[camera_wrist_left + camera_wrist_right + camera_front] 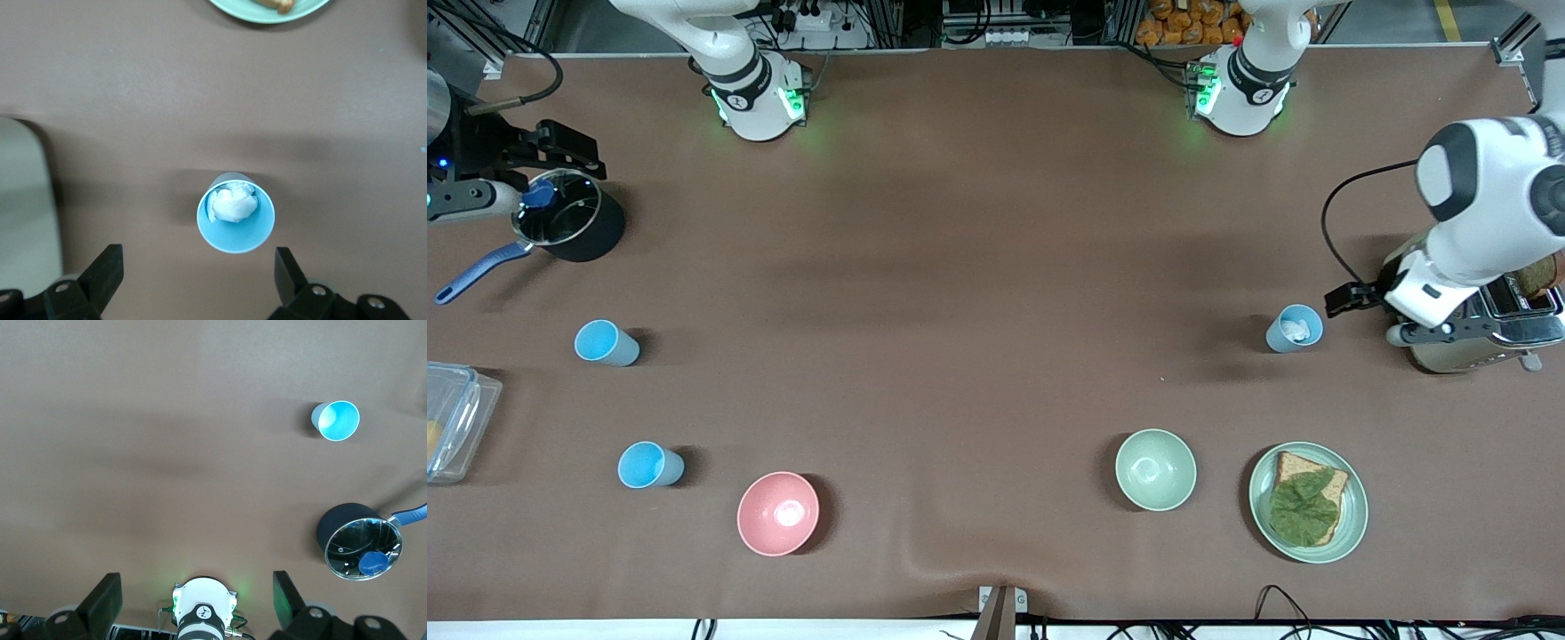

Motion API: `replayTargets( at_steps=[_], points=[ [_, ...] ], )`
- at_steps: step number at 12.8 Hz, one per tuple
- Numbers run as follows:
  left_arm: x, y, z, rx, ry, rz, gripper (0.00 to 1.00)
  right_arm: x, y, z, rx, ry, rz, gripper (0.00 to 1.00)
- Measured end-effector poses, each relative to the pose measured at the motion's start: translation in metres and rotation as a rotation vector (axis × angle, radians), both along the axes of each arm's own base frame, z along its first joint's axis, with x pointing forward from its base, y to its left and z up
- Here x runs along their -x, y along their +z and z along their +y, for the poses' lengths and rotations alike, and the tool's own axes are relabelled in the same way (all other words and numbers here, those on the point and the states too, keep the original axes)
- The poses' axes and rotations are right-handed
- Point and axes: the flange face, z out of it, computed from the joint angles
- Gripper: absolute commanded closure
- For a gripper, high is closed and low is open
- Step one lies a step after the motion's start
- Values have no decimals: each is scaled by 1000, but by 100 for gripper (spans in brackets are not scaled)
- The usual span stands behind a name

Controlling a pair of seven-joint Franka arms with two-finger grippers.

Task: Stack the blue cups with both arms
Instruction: 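Reach down and grasp the blue cup beside the toaster with the left gripper, then carry the cup to mid-table with the left gripper while the right gripper grasps another cup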

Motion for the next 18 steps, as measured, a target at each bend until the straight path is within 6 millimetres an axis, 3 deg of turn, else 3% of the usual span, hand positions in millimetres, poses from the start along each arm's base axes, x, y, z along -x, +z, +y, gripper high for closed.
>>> replayTargets(
  at_steps=[3,5,7,9,10,12,13,16,18],
  points=[
    [6,-50,2,12,5,-6,0,-2,-4,0,0,1,9,0],
    [6,-73,2,19,8,1,0,-7,-12,0,1,-1,23,0],
    [6,-88,3,25,9,7,12,-15,-27,-4,2,-10,49,0],
    [6,-95,3,27,10,15,34,-28,-58,-10,7,-21,107,0],
    [7,-97,3,28,11,18,50,-37,-83,-13,10,-28,153,0],
    [7,-100,6,29,16,23,95,-57,-138,-39,11,-74,238,0],
    [7,-101,7,30,18,25,100,-63,-159,-64,7,-115,269,0],
    [6,-100,7,30,18,21,100,-68,-205,-135,-16,-213,320,0],
    [0,-93,1,31,8,3,100,-75,-227,-153,-6,-226,294,0]
  ],
)
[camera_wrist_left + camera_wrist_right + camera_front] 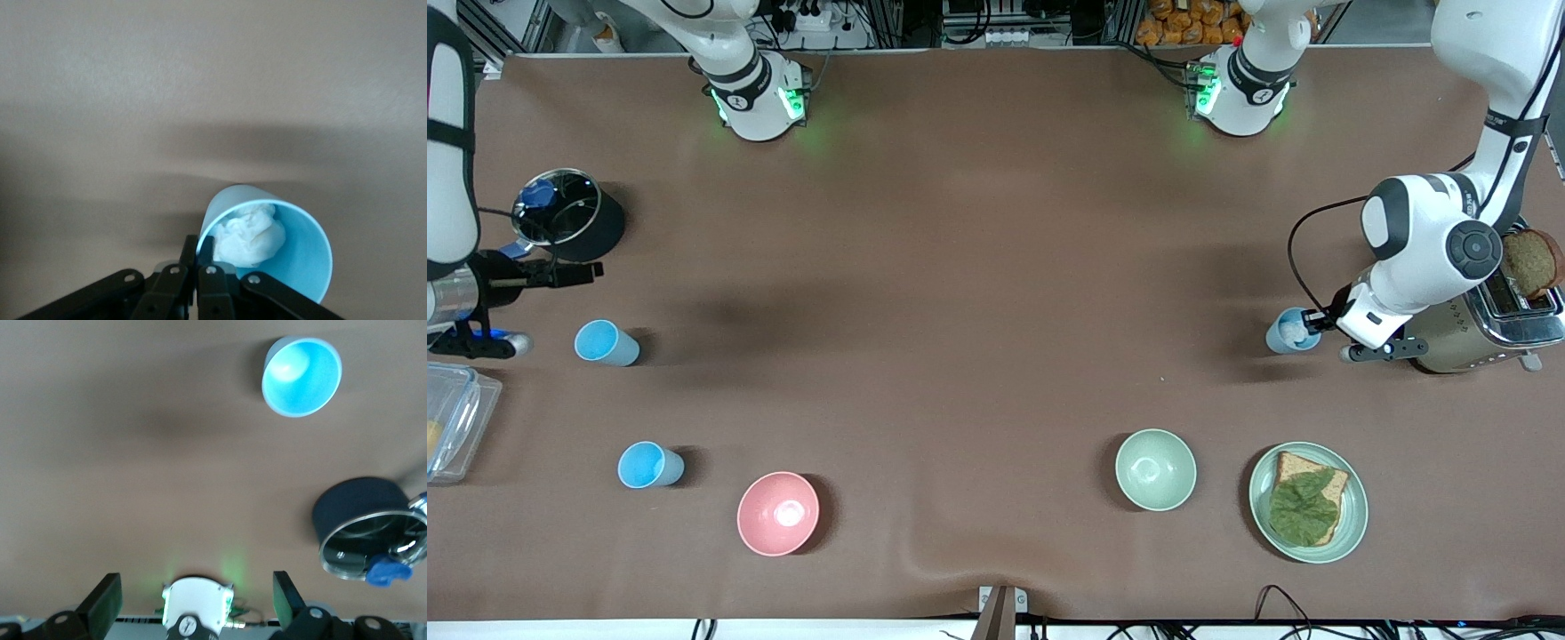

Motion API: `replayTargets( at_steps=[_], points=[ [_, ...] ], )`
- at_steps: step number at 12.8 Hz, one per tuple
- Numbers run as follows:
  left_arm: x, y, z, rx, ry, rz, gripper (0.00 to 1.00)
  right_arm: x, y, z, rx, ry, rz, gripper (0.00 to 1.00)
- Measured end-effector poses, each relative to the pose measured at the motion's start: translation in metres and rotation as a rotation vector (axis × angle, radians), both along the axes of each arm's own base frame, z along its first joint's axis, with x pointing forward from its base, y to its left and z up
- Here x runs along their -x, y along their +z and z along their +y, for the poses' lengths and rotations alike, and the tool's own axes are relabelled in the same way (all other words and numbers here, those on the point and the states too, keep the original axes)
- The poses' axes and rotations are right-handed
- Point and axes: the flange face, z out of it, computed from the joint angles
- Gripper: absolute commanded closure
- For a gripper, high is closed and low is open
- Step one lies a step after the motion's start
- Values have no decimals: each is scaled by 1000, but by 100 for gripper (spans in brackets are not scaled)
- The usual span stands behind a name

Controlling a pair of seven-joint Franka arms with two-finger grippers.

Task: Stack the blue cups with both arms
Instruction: 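Carry the cup to mid-table with the left gripper while the right gripper grasps another cup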

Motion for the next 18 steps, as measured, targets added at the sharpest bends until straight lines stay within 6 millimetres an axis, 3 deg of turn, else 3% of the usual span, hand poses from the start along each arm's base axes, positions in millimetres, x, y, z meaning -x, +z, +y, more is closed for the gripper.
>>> replayTargets(
  at_steps=[1,3,5,7,10,12,14,16,18],
  points=[
    [-6,8,-13,6,-22,-19,100,-5,-6,0,14,8,-22,0],
    [-20,29,-64,30,-40,-53,100,-13,-15,-1,52,27,-74,0],
    [-26,55,-136,69,-13,-66,100,-15,-31,-8,79,33,-111,0],
    [-14,74,-225,107,12,-64,100,-15,-58,-16,103,39,-137,0],
    [25,71,-350,146,21,-25,100,-17,-100,-24,104,41,-151,0],
    [42,64,-415,174,51,1,100,-23,-127,-25,98,64,-170,0],
    [54,59,-468,181,95,-1,100,-22,-151,-32,86,73,-160,0],
    [65,45,-509,172,113,-8,100,-20,-171,-39,83,75,-171,0],
    [73,23,-532,144,113,-16,100,-17,-180,-40,81,79,-173,76]
  ],
)
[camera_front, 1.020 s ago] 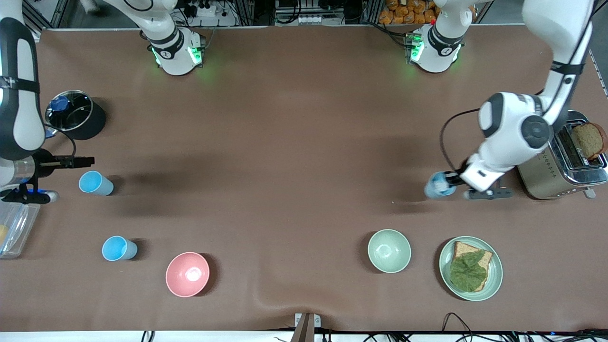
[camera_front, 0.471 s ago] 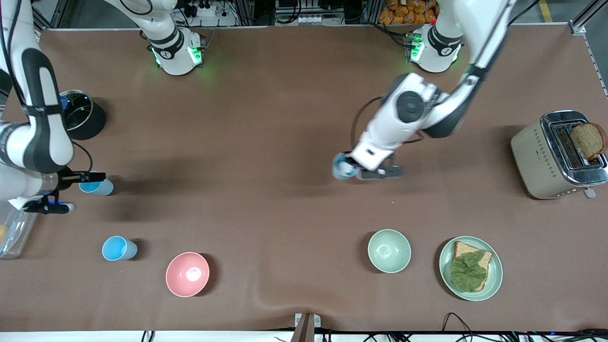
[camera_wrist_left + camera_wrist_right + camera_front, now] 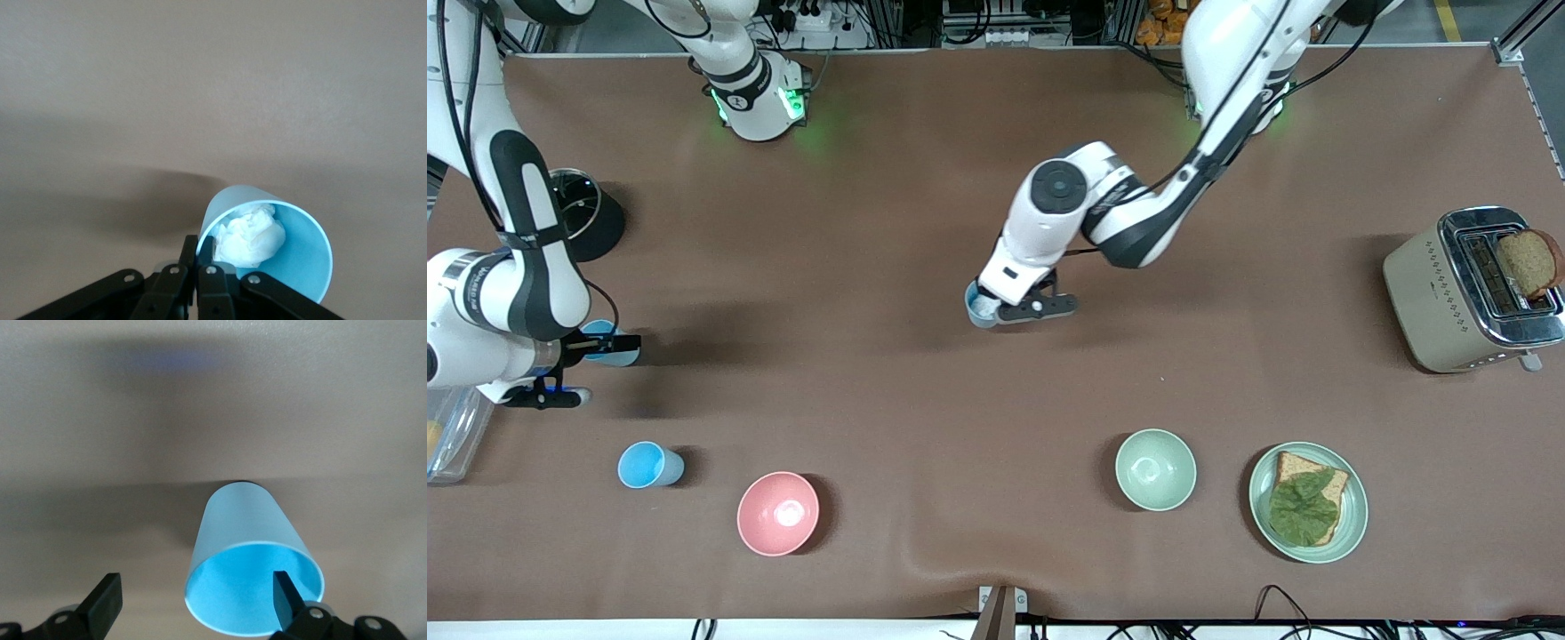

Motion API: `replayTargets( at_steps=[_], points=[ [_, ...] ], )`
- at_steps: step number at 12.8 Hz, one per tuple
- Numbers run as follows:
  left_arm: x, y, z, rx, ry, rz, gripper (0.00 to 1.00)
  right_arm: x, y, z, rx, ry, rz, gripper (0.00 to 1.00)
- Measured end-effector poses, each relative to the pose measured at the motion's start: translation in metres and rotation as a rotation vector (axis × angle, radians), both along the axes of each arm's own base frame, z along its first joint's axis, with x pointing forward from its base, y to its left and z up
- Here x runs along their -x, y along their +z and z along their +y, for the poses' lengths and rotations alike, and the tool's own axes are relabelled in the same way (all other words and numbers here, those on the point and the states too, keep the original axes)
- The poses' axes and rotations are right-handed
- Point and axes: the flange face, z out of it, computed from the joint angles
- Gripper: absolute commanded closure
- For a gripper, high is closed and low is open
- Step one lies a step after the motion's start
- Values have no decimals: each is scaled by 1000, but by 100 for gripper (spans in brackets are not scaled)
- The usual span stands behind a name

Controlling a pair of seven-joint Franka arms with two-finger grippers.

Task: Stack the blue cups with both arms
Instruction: 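Carry the cup to mid-table with the left gripper while the right gripper grasps another cup, then set the cup down and open the left gripper while the right gripper lifts its cup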

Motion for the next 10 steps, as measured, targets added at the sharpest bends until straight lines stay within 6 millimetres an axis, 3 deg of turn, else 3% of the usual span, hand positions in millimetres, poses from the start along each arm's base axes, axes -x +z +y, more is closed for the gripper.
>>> replayTargets(
  at_steps=[1,2,3,4,5,10],
  points=[
    [2,-9,-4,-10,-3,4,100,0,0,0,0,1,-2,100],
    [2,-15,-5,-15,-5,7,95,0,-1,0,0,2,-3,100],
    [1,-17,-5,-16,-4,8,63,0,-2,1,0,2,-6,100],
    [-1,-17,-4,-17,-2,4,38,1,-3,1,0,3,-7,100],
    [-2,-16,-4,-18,-3,0,0,1,-4,1,0,3,-7,100],
    [-6,-8,-3,-33,-16,-22,0,-2,0,6,-7,31,-15,100]
  ],
)
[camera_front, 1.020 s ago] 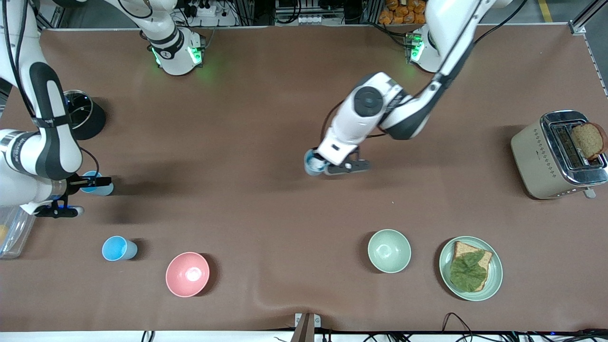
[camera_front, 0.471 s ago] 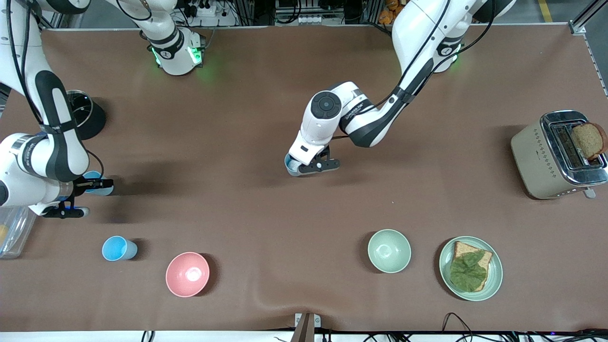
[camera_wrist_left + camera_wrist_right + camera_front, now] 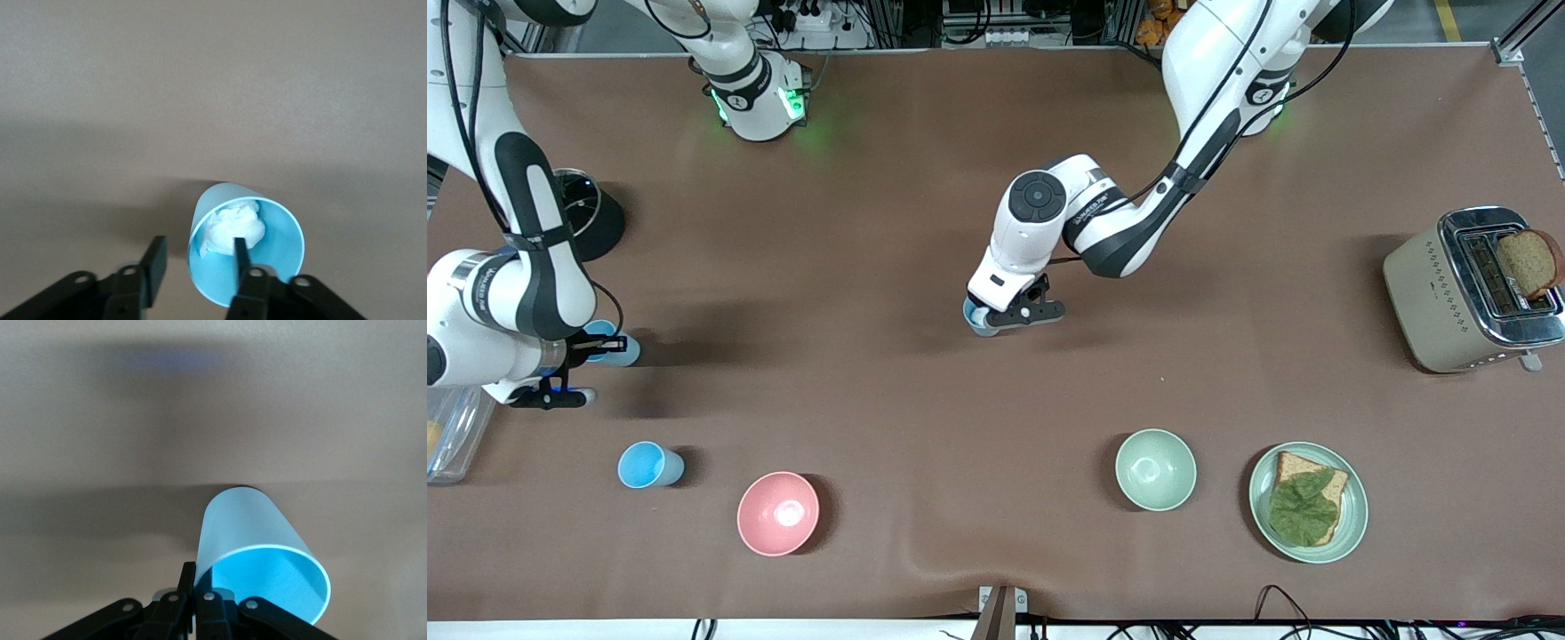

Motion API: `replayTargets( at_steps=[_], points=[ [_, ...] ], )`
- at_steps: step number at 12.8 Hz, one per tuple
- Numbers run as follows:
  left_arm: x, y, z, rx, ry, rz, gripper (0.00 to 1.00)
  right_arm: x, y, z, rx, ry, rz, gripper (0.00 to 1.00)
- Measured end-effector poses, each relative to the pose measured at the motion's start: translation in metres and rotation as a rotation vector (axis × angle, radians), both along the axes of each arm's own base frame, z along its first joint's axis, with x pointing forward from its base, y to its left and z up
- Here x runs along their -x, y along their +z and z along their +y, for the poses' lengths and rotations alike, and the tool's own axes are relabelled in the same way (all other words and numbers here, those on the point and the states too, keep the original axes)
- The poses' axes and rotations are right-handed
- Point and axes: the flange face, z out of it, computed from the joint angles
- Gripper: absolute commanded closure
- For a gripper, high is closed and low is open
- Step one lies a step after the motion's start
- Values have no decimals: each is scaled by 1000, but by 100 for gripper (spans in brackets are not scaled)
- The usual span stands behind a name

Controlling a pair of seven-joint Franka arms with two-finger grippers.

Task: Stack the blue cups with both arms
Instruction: 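Set the cup down and open the left gripper while the right gripper lifts its cup, then carry the cup over the placed cup with the right gripper while the left gripper withdraws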

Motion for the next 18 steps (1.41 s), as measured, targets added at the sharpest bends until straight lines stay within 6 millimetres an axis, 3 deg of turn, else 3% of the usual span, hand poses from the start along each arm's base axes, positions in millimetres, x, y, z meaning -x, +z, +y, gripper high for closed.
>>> replayTargets(
  at_steps=[2,3,4,7,10,14,16,18],
  points=[
    [-9,23,6,-13,12,-15,0,-6,9,18,-18,53,3,100],
    [-18,46,15,-24,28,-29,0,-12,24,38,-25,90,13,100],
    [-30,74,31,-39,55,-48,0,-18,47,71,-28,139,36,100],
    [-73,171,112,-69,170,-129,0,-19,145,205,-39,326,95,100],
    [-103,235,205,-118,233,-177,0,6,221,344,-104,502,70,100],
    [-124,271,316,-163,162,-149,0,43,237,486,-140,712,-60,100],
    [-128,284,373,-166,109,-115,0,65,225,560,-119,783,-164,100],
    [-126,290,411,-184,79,-82,0,73,201,603,-120,819,-222,100]
  ],
)
